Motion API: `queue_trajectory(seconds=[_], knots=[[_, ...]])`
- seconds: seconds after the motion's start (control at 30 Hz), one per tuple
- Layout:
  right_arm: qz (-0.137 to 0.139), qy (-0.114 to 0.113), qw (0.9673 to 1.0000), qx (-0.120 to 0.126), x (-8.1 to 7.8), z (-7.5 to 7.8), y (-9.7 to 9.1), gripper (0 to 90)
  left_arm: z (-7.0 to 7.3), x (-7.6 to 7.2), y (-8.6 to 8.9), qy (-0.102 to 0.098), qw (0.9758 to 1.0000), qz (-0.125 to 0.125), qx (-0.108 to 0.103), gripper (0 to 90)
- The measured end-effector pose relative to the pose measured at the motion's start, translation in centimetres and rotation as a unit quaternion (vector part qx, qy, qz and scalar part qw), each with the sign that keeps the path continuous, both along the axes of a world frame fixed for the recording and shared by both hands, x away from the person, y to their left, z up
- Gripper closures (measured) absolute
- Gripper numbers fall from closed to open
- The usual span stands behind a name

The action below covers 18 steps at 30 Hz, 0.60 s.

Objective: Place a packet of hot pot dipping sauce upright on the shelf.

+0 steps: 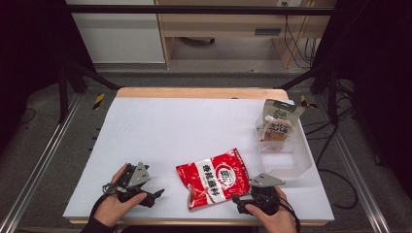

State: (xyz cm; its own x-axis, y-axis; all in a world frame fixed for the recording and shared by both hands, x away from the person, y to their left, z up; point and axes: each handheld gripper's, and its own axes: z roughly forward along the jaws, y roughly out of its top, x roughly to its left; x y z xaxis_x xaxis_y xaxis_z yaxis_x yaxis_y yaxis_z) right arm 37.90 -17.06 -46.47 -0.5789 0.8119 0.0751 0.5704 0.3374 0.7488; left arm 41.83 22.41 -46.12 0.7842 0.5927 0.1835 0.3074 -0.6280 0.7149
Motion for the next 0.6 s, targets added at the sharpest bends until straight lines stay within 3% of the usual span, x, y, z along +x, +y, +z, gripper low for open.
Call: queue_trajectory(seconds=[0.2, 0.33, 0.43, 0.6], knots=[[0.002, 0.018, 0.9998, -0.012, 0.2, -0.3, 0.2, 22.0, 0.0, 0.0, 0.0, 0.001, 1.0000, -0.001, 0.000, 4.5], [-0.004, 0.010, 0.9999, -0.009, 0.5, 0.0, 0.4, 27.7, 0.0, 0.1, 0.0, 0.003, 1.0000, -0.001, -0.002, 4.5], [-0.003, -0.009, 0.9998, -0.016, 0.5, 0.6, 1.0, 37.4, 0.0, 0.1, -0.1, 0.002, 1.0000, -0.002, -0.002, 4.5], [-0.005, -0.028, 0.9988, -0.040, 1.1, 1.2, 1.5, 61.9, 0.1, 0.1, -0.1, 0.000, 1.0000, -0.002, -0.004, 4.6]])
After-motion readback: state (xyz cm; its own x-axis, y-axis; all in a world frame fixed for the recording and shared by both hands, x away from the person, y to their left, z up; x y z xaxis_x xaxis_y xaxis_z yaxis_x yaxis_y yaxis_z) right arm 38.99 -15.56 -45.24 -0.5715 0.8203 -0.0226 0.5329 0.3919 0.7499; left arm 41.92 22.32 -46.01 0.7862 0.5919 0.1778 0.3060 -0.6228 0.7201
